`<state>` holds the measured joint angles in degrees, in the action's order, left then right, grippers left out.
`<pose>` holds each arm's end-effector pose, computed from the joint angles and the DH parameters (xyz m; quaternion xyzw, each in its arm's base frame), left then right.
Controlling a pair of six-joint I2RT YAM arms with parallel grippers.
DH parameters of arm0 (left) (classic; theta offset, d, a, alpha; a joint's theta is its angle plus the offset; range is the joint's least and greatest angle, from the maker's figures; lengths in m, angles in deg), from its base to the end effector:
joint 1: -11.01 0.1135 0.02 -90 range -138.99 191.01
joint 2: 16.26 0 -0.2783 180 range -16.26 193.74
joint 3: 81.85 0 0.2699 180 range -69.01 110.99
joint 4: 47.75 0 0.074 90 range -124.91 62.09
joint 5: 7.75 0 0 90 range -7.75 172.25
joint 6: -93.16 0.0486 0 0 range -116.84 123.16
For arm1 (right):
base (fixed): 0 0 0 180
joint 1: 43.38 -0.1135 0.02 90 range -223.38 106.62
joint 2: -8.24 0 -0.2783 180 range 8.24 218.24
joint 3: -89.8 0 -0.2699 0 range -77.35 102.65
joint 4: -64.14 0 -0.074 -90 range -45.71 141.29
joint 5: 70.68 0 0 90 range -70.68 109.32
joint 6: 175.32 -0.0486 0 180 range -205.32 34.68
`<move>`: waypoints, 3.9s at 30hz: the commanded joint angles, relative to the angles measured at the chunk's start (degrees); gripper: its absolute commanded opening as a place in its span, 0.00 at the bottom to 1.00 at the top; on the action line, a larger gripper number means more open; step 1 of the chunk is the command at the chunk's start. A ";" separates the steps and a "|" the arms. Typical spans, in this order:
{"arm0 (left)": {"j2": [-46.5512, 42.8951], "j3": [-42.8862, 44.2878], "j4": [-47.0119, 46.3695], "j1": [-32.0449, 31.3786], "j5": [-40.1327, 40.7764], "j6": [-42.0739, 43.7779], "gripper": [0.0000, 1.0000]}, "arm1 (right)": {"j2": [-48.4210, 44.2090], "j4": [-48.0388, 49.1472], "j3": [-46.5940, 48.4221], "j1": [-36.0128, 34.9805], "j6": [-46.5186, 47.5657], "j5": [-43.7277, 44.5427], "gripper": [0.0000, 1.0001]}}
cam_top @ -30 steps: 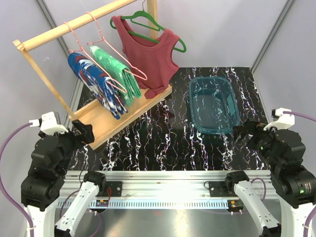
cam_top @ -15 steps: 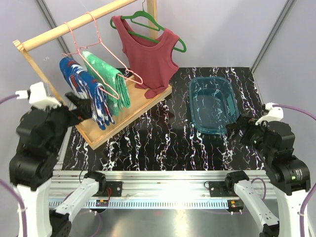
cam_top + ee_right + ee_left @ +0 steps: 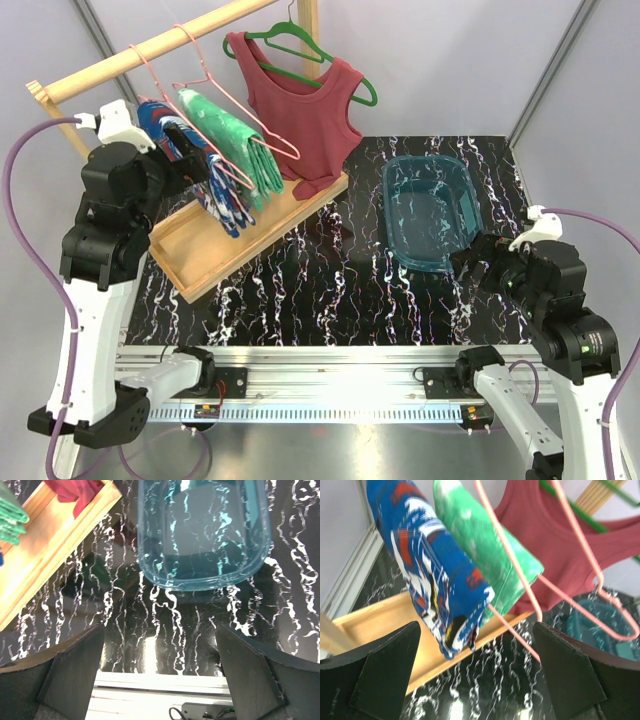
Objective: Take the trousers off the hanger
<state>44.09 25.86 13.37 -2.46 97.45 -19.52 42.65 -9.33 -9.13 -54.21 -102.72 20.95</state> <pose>0.1805 -0.0301 0.5251 -0.1440 0.7707 -0.0909 0.6140 0.0838 0.0146 0.4118 0.0562 0.8499 0.1160 0.5110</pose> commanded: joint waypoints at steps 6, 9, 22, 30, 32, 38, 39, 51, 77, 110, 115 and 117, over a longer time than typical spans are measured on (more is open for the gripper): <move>3.09 3.22 -10.38 -0.24 0.53 -1.49 0.98 | 1.09 3.75 -0.55 -0.24 -1.13 -4.09 0.99; 7.04 5.67 -8.91 -0.24 2.28 -1.76 0.95 | 1.36 4.19 -0.81 -0.33 -1.49 -4.88 0.99; 13.91 11.56 0.07 -1.38 16.17 -1.05 0.30 | 2.32 5.42 -2.66 -0.33 -2.45 -6.64 1.00; 13.56 12.00 2.35 -2.96 18.20 -2.02 0.28 | 3.20 6.57 -3.36 -0.33 -3.33 -8.48 1.00; 13.82 11.92 3.14 -3.05 18.37 -2.19 0.20 | 3.20 6.57 -3.45 -0.33 -3.33 -8.75 0.99; 15.05 12.18 5.42 -3.05 18.02 -3.07 0.06 | 2.59 6.04 -3.63 -0.33 -3.42 -8.57 0.99; 15.14 12.79 6.04 -3.14 17.93 -3.25 0.03 | 2.50 5.95 -3.63 -0.33 -3.33 -8.66 0.99; 17.68 26.14 7.98 -3.93 13.19 1.14 0.00 | 2.41 7.09 -3.80 -0.33 -3.77 -9.36 1.00; 13.04 30.21 -2.30 -8.67 16.88 6.07 0.00 | 9.96 20.97 -0.73 -0.33 -1.49 -17.97 0.99; -25.55 -9.61 12.30 -9.99 -38.46 -0.61 0.00 | 18.94 21.42 5.87 -6.30 8.97 -26.51 0.99; -23.10 -12.60 -0.79 -9.99 -43.41 -4.30 0.00 | 17.27 19.93 5.78 -9.21 10.11 -21.06 0.99; -21.52 -13.13 -7.01 -9.99 -42.63 -7.88 0.00 | 15.43 19.66 5.78 -9.47 9.50 -20.01 0.98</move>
<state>20.62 12.12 29.80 -12.41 60.05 -23.26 61.05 9.45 -3.68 -62.96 -94.18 -2.24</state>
